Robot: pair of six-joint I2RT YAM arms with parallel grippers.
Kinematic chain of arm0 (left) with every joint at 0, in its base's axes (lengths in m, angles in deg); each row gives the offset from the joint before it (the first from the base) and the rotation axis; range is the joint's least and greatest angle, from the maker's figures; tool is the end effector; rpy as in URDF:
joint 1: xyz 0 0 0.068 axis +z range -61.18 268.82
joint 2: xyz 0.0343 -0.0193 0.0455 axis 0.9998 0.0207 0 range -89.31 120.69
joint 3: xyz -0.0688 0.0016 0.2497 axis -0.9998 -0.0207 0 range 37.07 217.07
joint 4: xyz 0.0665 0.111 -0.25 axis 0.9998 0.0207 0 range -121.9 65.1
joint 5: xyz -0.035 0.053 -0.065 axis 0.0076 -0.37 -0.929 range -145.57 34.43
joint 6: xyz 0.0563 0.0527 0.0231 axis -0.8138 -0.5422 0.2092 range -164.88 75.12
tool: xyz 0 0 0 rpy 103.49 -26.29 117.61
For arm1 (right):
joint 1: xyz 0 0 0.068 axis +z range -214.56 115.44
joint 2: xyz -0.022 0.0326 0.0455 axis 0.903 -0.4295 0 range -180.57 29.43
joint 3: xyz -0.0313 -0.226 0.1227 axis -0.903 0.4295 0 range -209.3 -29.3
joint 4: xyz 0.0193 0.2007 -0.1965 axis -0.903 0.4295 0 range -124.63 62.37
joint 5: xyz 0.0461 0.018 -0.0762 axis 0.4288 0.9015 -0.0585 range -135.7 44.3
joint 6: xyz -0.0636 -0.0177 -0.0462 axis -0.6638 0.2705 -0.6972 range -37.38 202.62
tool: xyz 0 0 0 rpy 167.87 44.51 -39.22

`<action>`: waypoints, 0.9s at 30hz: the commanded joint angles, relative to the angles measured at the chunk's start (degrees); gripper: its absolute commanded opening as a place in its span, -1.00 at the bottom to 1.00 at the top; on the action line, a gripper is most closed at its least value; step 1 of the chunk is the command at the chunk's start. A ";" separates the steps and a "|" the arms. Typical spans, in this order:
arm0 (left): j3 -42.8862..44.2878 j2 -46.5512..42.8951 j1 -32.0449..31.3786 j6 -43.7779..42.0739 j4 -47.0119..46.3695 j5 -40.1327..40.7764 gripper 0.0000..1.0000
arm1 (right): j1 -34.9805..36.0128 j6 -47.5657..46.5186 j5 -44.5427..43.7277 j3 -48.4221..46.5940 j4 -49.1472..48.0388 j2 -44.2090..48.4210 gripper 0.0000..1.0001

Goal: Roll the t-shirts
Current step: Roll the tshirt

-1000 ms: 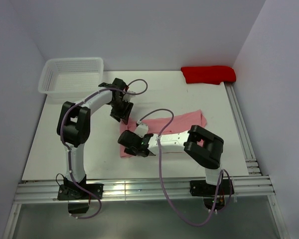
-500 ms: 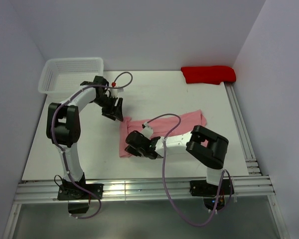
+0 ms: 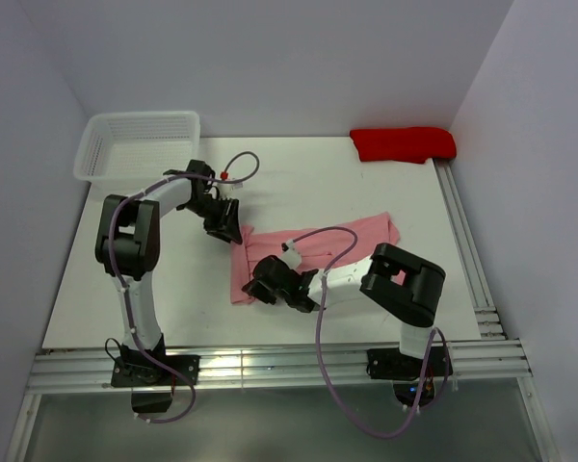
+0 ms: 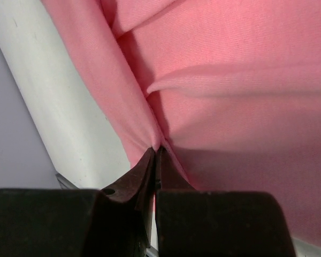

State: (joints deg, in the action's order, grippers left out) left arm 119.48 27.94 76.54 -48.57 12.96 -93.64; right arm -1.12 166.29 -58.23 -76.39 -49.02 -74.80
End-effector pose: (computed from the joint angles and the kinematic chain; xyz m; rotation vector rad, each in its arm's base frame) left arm 0.3917 -0.1291 0.1060 0.4836 2.8096 -0.9994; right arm 0.1837 0.3335 0.0680 0.5650 2.4731 0.9844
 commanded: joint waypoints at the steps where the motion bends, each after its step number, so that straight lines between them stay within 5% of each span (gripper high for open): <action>1: 2.66 0.61 -1.52 2.98 -2.76 3.77 -0.12 | 0.11 -1.06 0.76 2.18 4.64 -0.27 -1.00; 5: 4.51 1.05 -4.42 5.33 -1.36 11.60 -0.68 | 0.28 -2.46 0.06 1.39 6.39 -0.45 -1.00; 9: 5.92 1.22 -7.40 5.35 0.57 17.83 -0.90 | 0.37 -3.78 -1.17 -0.27 10.16 -0.19 -1.00; 18: 7.76 0.79 -11.28 5.09 4.18 28.04 -0.99 | 1.69 -8.97 -10.48 -12.30 29.23 1.74 -0.14; 27: 8.38 0.79 -12.34 5.18 5.41 29.19 -0.99 | 2.30 -14.94 -17.70 -28.92 42.43 -3.87 -0.07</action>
State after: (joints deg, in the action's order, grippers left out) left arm 126.08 29.52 64.57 -43.74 17.07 -66.34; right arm 0.82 154.58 -70.23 -99.69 -13.24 -76.63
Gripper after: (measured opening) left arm 0.124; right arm 0.462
